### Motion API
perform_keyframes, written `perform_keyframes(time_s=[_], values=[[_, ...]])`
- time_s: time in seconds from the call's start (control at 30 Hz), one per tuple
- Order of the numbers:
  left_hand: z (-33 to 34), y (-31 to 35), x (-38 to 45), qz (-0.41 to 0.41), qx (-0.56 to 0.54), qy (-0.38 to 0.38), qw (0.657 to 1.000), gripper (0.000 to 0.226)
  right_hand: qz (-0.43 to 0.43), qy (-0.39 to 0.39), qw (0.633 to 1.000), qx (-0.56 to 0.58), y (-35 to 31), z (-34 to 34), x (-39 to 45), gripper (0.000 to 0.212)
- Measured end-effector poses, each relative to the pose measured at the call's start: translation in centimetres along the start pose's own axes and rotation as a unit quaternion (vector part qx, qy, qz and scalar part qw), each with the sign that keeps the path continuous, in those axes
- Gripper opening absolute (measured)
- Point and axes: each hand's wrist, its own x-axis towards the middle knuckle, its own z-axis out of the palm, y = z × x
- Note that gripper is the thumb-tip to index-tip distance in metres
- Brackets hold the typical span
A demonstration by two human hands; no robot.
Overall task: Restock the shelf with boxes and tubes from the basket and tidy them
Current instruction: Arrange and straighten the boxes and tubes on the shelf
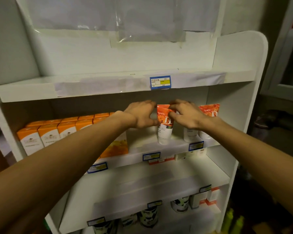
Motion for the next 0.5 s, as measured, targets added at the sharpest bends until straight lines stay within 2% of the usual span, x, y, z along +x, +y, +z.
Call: perform_keyframes(time_s=[0.1,0.27,0.37,0.5], values=[[0.3,0.5,0.7,-0.002,-0.014,0.039,0.999,0.062,0.027,-0.001,0.997,0.068,-0.2,-0.2,0.0,0.043],[0.5,0.7,1.4,0.012,-0.012,0.044,0.999,0.046,0.04,0.014,0.993,0.112,0.3,-0.7,0.5,0.038],[0.6,0.2,1.6,0.011,-0.006,0.037,0.999,0.032,0.047,0.032,0.995,0.088,0.6,-0.6,1.1,0.042],[0.3,-0.3,1.2,-0.001,-0.055,0.021,0.998,0.02,0.059,0.035,0.995,0.073,0.7,-0.1,1.8,0.036]])
